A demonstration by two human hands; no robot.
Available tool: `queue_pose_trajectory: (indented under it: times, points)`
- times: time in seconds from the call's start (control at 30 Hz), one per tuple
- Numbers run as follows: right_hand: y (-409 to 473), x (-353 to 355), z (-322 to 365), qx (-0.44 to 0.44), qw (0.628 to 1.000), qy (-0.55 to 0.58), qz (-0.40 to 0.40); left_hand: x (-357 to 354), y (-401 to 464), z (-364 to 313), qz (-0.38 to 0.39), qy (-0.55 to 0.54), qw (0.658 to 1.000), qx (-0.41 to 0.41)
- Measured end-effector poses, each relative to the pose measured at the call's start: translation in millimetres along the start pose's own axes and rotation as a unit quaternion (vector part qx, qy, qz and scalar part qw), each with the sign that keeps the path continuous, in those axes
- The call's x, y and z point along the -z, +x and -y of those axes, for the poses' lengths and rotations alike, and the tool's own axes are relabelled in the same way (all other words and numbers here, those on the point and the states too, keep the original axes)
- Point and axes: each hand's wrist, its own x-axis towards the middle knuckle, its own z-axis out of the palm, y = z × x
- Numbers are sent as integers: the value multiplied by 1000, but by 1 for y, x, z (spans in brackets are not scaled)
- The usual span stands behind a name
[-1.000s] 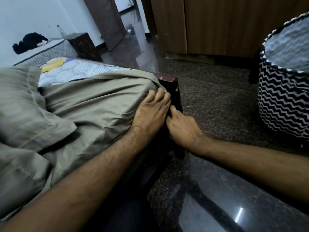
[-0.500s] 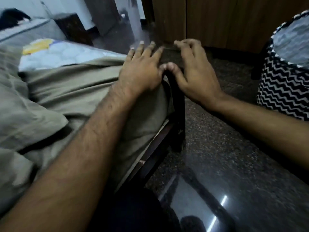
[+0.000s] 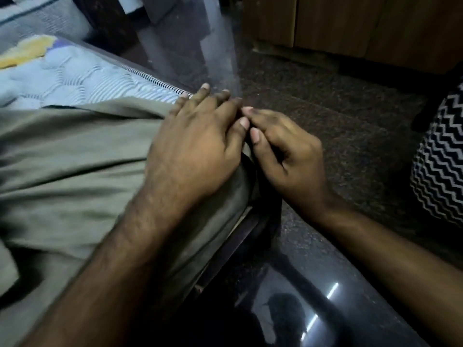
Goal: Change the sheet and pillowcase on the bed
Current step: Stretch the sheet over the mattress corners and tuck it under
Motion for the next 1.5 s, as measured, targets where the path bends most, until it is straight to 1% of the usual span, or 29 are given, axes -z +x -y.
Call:
queue_pose_trajectory:
  times: [0.03, 0.1, 0.2, 0.27, 0.37, 0.43, 0.47, 0.5, 0.53, 0.57, 0.6, 0.63, 0.67, 0.7, 0.73, 0.8, 0.83, 0.9, 0.93, 1.0, 1.1, 1.17, 1.27, 1.4, 1.5]
  points:
    - [0, 0, -4, 13, 1000, 3, -1, -1, -3, -1, -8, -4, 1000, 3]
    - [0, -3, -11, 12, 1000, 10, -9, -4, -3, -3, -26, -14, 1000, 4]
    - [-2, -6, -15, 19, 1000, 5, -7, -12, -3, -8, -60, -11, 998, 35]
    - [-1, -5, -13, 8, 1000, -4, 4, -19, -4, -10, -57, -3, 998, 40]
    - [2, 3, 1, -59, 997, 16, 48, -15, -6, -12, -37, -15, 998, 38]
    - [4, 14, 13, -133, 987, 7, 92, -9, -2, -12, 2, -47, 997, 56]
    - [12, 23, 25, -161, 979, -9, 125, -5, -3, -12, 34, -52, 997, 55]
    - [5, 19, 23, -205, 966, -32, 152, -16, -6, -7, 78, -67, 992, 69]
    - [44, 43, 47, -254, 936, -54, 239, 25, 5, -12, 144, -80, 983, 81]
    - [53, 50, 56, -299, 894, -80, 323, 31, 4, -13, 198, -83, 973, 84]
    - [60, 55, 66, -348, 839, -101, 407, 33, 4, -15, 269, -69, 956, 96]
    - [87, 69, 81, -382, 785, -123, 472, 59, 16, -20, 323, -53, 938, 116]
    - [131, 93, 103, -424, 741, -140, 501, 107, 33, -29, 349, -39, 926, 141]
    - [165, 109, 128, -450, 730, -152, 492, 146, 46, -38, 347, -37, 921, 171]
    - [202, 124, 150, -459, 742, -156, 464, 179, 60, -47, 333, -38, 923, 189]
    - [269, 146, 182, -444, 787, -158, 398, 240, 83, -51, 293, -65, 932, 202]
    - [302, 151, 195, -428, 807, -148, 378, 269, 93, -51, 274, -78, 934, 215]
    - [350, 153, 207, -416, 828, -113, 360, 306, 109, -49, 244, -125, 926, 258]
    - [373, 150, 209, -399, 834, -98, 368, 322, 118, -43, 222, -147, 924, 275]
    - [405, 138, 208, -367, 836, -73, 401, 343, 131, -30, 183, -155, 925, 295]
    - [451, 117, 192, -315, 854, -65, 409, 349, 160, 1, 117, -170, 919, 337]
    - [482, 97, 178, -281, 856, -63, 430, 350, 180, 24, 103, -186, 902, 375]
    - [524, 71, 160, -228, 846, -59, 479, 351, 202, 51, 77, -223, 870, 433]
    - [571, 25, 140, -163, 834, -29, 526, 346, 222, 84, 45, -215, 845, 487]
    - [596, -25, 115, -129, 821, -8, 556, 344, 245, 103, 19, -216, 809, 547]
